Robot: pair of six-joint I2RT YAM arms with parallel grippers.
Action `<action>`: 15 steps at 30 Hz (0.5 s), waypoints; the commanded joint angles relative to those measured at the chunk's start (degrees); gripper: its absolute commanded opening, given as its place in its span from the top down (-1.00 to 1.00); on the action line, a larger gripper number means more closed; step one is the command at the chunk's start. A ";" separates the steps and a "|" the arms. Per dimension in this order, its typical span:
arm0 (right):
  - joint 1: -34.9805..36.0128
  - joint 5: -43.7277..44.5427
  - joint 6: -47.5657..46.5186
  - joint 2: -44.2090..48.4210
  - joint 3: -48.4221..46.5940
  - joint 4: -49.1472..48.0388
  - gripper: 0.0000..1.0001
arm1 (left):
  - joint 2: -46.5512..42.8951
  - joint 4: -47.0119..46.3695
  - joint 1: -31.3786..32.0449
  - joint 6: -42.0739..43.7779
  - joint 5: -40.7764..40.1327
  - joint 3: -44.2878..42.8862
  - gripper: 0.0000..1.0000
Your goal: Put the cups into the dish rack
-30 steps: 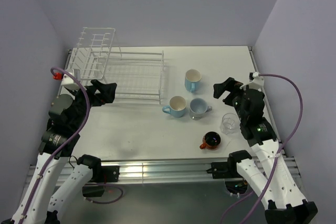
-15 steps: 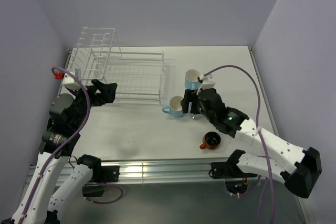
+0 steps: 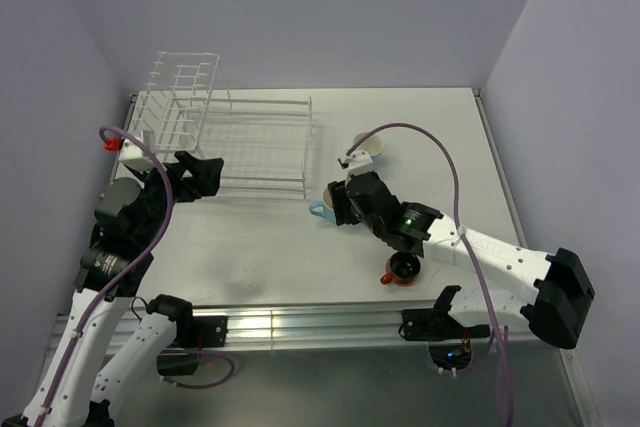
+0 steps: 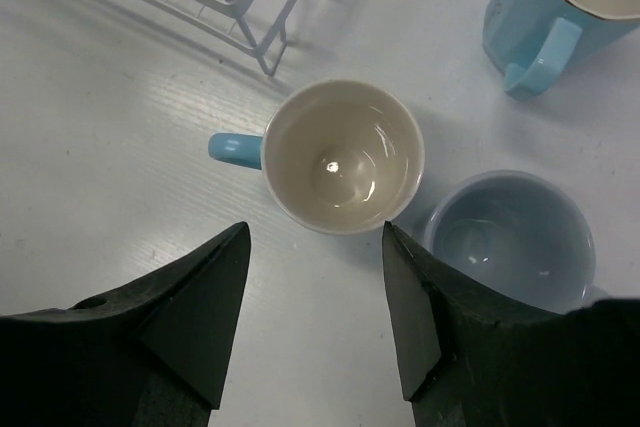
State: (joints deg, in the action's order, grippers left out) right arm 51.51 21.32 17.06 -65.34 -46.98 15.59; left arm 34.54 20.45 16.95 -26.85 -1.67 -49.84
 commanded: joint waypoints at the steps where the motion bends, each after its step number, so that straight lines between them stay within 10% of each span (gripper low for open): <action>1: 0.53 0.13 -4.13 -1.80 -3.29 -3.03 -0.25 | 0.44 -1.11 -0.16 -0.13 0.62 -0.08 -0.99; 15: 0.79 -4.80 -6.86 -11.20 -6.63 -3.11 -0.06 | 0.87 -0.76 -0.16 -0.13 0.27 -0.17 -0.98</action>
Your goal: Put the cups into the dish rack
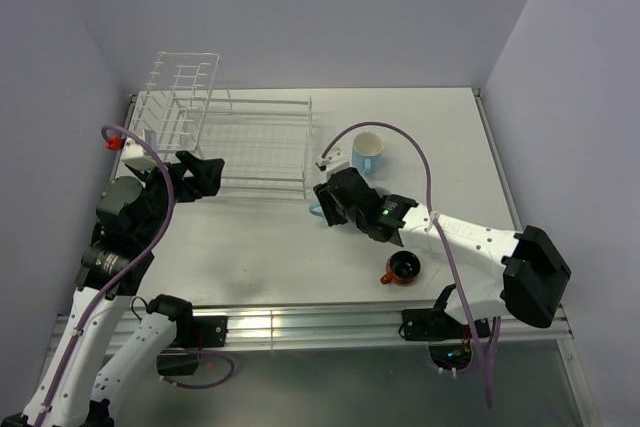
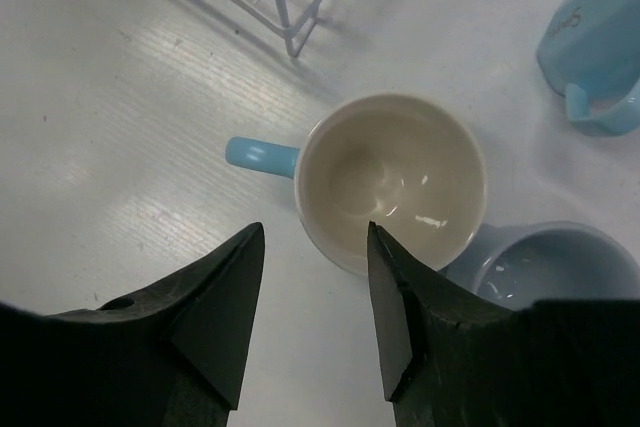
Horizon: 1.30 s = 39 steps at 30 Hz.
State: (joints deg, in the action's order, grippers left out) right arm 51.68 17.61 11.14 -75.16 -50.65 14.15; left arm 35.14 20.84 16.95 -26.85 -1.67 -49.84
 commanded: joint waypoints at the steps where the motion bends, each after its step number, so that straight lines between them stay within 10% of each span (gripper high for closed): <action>1: 0.70 -1.17 -1.03 -1.75 -2.87 -1.93 -0.06 | 0.37 -1.15 -0.16 -0.13 0.27 -0.17 -0.98; 39: 0.79 -1.34 -4.63 -12.56 -8.14 2.02 0.17 | 0.99 -0.98 -0.16 -0.31 0.27 -0.08 -0.99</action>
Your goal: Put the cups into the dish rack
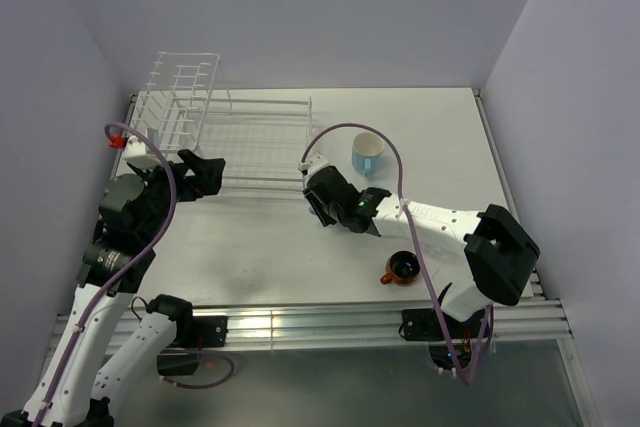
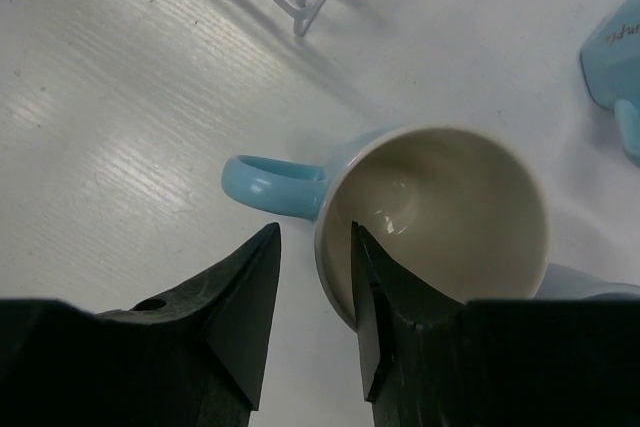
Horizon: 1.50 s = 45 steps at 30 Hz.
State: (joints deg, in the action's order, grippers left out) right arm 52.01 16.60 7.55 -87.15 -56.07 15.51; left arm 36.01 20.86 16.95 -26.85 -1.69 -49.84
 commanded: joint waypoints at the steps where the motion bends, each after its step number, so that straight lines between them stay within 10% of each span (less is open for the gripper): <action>1: 0.46 -0.43 -1.22 -1.00 -2.90 0.84 0.17 | 0.20 -0.91 -0.16 -0.31 0.29 -0.08 -0.98; 11: 0.46 -1.04 -1.66 -3.46 -4.57 3.04 0.36 | 0.38 -0.91 -0.16 -0.31 0.38 -0.17 -0.99; 18: 0.38 -2.53 -1.31 -2.68 -6.15 5.41 1.00 | 0.38 -0.91 -0.16 -0.31 0.29 -0.17 -0.98; 33: 0.37 -6.84 2.55 12.08 -15.11 17.00 1.00 | 1.87 -0.91 -0.16 -1.18 2.83 -2.62 -0.98; 45: -11.48 -43.87 16.06 18.16 -26.54 9.22 1.00 | 7.41 -12.76 -0.16 -7.86 16.54 -8.43 -0.99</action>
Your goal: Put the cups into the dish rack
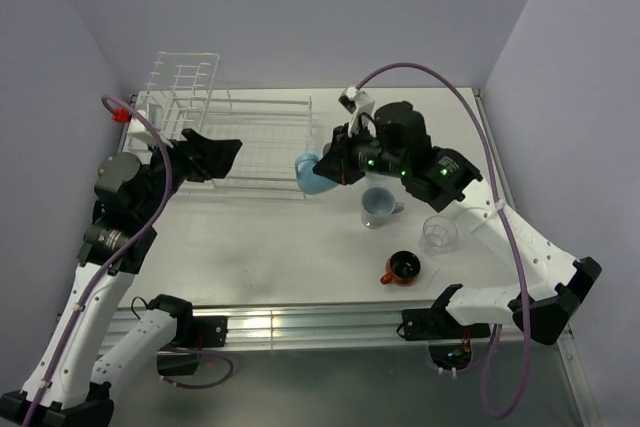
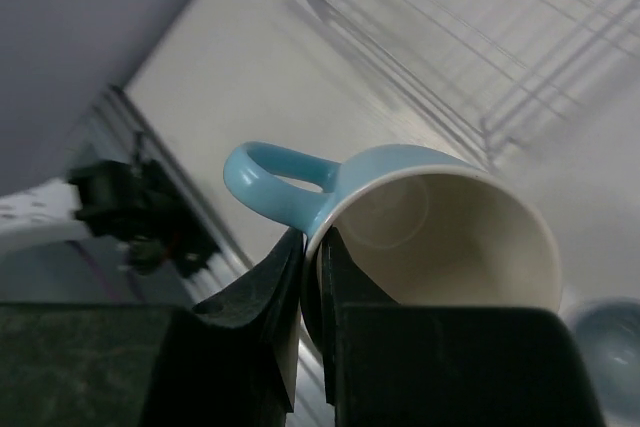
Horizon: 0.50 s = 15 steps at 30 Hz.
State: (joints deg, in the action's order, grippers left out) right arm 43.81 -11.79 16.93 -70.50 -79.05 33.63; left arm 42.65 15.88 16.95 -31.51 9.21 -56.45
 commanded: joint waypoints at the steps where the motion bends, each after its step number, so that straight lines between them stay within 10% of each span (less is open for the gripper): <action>1: -4.43 -18.15 8.45 1.51 -3.57 -10.84 1.00 | 1.03 -9.27 -0.16 -3.82 6.60 -1.30 -0.98; 15: -16.04 -40.59 50.55 -2.62 4.60 -55.24 1.00 | 4.90 -44.07 0.01 -10.85 21.54 10.65 -0.98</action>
State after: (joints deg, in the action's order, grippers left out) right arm 28.88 -46.85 54.65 -72.49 -74.74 -3.95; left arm 48.05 -15.44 16.95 -40.36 24.93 -46.81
